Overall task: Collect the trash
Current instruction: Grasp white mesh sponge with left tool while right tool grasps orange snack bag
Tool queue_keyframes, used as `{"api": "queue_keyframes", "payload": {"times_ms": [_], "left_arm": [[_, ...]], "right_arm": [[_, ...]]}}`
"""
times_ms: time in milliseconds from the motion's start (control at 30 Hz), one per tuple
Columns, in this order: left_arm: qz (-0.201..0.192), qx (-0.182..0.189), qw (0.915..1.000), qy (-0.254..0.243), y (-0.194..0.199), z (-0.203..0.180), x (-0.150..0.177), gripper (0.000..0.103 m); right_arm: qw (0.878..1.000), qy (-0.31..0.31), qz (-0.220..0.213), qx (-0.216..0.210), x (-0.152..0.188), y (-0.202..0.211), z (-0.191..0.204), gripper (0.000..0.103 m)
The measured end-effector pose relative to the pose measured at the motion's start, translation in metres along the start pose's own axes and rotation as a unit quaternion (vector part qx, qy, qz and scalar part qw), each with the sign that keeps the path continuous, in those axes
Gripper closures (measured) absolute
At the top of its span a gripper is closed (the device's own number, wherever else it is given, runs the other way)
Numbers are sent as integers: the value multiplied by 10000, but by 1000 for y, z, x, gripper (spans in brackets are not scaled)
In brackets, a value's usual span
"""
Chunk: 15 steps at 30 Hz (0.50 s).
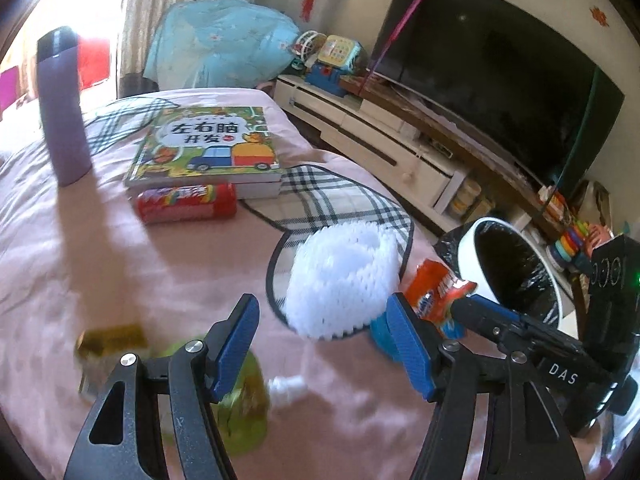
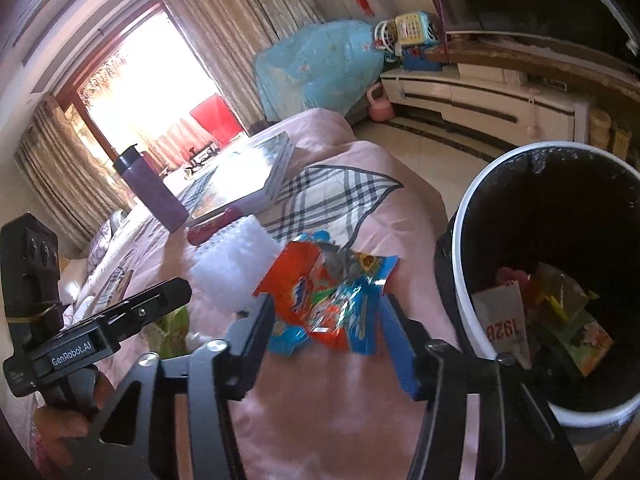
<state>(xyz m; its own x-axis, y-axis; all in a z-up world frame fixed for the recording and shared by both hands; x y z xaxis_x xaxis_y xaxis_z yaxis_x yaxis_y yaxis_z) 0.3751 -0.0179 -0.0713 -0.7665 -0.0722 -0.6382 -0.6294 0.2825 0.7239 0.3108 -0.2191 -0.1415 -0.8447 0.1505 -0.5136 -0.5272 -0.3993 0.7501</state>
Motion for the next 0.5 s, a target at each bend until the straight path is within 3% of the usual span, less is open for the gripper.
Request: {"api": "queue_keyframes", "payload": {"times_ms": [67, 100, 133, 167, 233, 367, 500], "left_arm": [[58, 46, 10000, -40, -12, -1, -3, 45], [87, 81, 9999, -72, -19, -2, -4, 52], [131, 146, 9998, -103, -24, -3, -4, 67], [173, 202, 9996, -124, -29, -4, -4, 75], [173, 284, 9993, -140, -34, -4, -4, 84], [157, 478, 9987, -16, -32, 2, -1, 87], [28, 643, 9979, 106, -14, 6, 3, 88]], "right_arm": [[10000, -49, 19, -3, -3, -5, -3, 61], [10000, -59, 34, 3, -4, -8, -5, 72], [10000, -49, 62, 8, -5, -10, -6, 78], [9999, -38, 95, 1, -5, -12, -6, 88], [9999, -3, 113, -4, -3, -12, -4, 91], [10000, 3, 43, -20, -2, -4, 1, 100], [9998, -65, -190, -42, -2, 18, 7, 100]]}}
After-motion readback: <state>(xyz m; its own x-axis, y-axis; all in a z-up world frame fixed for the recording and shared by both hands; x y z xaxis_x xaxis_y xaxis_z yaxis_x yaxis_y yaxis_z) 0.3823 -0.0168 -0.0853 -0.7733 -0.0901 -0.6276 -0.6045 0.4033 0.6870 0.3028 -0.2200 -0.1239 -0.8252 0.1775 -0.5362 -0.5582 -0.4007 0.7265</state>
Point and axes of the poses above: each gripper's, at about its wrist camera, not at the fingertips, and y roughly against the way its jaws point, z to its left, x to its underside, the point moved 4 cm from there along -y, roughly the way its jaws point, and after that the axes turned 1 degree about -y, right-handed, at the moved point
